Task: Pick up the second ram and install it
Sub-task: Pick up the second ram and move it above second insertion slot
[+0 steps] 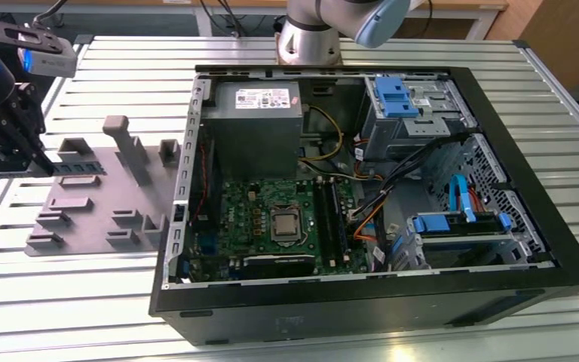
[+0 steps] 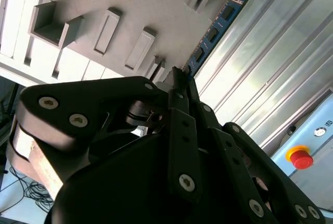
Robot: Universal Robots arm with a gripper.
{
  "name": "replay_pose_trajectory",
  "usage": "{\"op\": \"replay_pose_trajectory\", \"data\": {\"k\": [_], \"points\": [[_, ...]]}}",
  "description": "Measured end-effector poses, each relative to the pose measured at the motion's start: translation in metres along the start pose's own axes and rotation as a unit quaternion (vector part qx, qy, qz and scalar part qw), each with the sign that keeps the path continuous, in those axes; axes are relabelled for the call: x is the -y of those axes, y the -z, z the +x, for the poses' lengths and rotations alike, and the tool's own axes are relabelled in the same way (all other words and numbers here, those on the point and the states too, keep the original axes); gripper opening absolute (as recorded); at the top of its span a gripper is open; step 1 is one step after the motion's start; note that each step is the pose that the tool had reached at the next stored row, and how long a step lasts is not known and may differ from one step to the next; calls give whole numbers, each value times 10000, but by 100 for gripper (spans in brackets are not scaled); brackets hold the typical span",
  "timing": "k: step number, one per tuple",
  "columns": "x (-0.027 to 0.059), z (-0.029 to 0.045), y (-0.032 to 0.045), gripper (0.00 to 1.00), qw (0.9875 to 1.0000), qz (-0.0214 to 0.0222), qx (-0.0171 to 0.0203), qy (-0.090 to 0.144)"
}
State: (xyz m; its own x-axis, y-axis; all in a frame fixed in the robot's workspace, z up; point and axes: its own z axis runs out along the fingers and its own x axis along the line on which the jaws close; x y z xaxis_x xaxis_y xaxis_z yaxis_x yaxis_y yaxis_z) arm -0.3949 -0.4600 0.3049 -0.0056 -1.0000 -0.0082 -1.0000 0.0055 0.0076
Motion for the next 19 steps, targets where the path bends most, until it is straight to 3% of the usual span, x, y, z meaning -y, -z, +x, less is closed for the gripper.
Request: {"op": "replay_pose_trajectory", "data": {"k": [19], "points": [[0, 0, 39, 14, 10000, -1, -1, 0]]}}
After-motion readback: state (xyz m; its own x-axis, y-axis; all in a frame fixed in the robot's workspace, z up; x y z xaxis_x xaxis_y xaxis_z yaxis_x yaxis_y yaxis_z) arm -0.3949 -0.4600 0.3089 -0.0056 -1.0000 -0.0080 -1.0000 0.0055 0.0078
